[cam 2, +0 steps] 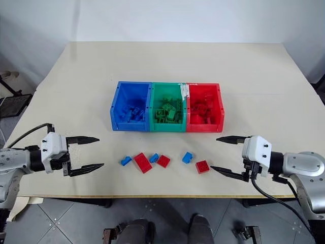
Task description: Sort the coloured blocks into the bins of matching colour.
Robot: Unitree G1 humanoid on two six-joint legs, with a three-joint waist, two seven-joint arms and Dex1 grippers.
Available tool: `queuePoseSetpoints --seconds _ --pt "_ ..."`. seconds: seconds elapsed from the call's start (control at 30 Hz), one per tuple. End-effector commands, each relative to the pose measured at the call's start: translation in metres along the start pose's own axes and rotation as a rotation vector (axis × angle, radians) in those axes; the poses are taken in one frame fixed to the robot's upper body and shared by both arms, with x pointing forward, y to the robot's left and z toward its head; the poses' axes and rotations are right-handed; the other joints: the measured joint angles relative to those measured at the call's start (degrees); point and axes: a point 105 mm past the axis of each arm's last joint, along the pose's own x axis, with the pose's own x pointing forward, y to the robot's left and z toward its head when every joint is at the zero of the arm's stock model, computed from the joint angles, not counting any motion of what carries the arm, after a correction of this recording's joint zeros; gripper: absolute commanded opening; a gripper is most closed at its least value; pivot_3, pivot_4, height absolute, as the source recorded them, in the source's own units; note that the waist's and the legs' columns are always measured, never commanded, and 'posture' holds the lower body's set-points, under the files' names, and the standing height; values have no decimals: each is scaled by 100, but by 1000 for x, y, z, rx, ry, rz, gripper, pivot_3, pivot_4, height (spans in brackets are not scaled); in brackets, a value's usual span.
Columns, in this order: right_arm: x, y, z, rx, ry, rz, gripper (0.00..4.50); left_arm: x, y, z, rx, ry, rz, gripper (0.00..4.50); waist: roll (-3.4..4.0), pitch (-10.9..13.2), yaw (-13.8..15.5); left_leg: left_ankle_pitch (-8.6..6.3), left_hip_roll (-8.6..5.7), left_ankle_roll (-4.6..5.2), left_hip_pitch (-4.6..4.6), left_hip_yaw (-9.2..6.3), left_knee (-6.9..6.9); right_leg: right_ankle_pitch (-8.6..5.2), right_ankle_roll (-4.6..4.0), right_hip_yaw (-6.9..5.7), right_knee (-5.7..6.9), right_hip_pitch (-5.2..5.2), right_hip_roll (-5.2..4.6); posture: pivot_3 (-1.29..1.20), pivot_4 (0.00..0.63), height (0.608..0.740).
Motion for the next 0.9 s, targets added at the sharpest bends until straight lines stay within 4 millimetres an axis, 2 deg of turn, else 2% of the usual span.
queuePoseSetpoints --seconds 0.03,0.07,0.23,0.3,0.37,0.5,0.63,0.77,0.87,0.9 --pt "0 4 4 -16 -12 6 4500 7 1 4 -7 -38 6 4461 0 0 2 0 0 0 0 0 0 0 0 0 0 0 0 0 150 740" --pt "-1 5 4 -11 -9 0 4500 11 -2 5 -14 -49 -2 4461 0 0 16 0 0 0 0 0 0 0 0 0 0 0 0 0 150 740" --pt "-35 9 -21 -9 132 -33 4500 41 -24 29 -24 -139 -129 4461 -1 0 106 -3 -2 5 -6 1 13 1 2 -1 1 1 -2 0 150 740" --pt "-50 13 -34 9 203 -32 4500 55 -43 46 -17 -192 -227 4461 0 0 123 -4 -1 5 -5 7 18 1 2 1 1 1 -2 0 150 740" --pt "-57 13 -38 15 224 -38 4500 62 -55 57 -11 -224 -274 4461 0 0 123 -4 -1 5 -3 7 21 1 2 1 0 7 -2 0 150 740" --pt "-41 18 -30 16 193 28 4500 66 -67 60 63 -218 -326 4461 3 -2 56 -4 4 5 4 11 19 1 -4 4 3 6 1 0 150 740" --pt "-16 23 -29 -25 236 161 4500 63 -58 52 61 -201 -276 4461 3 -2 21 -3 5 4 4 11 19 1 -6 4 0 6 1 0 150 740" --pt "25 13 -30 -53 258 223 4500 60 -54 48 77 -194 -253 4461 3 -2 -4 -3 5 4 -3 10 24 1 -6 3 -3 2 1 0 150 740" --pt "38 12 -36 -77 324 282 4500 59 -56 47 74 -195 -246 4461 3 -1 39 -4 3 4 -7 1 21 1 -6 -2 -3 1 0 0 150 740" --pt "41 11 -37 -83 333 296 4311 58 -56 47 69 -195 -240 4489 3 -1 59 -6 3 3 -8 -1 22 1 -5 -5 -2 1 0 0 150 740"
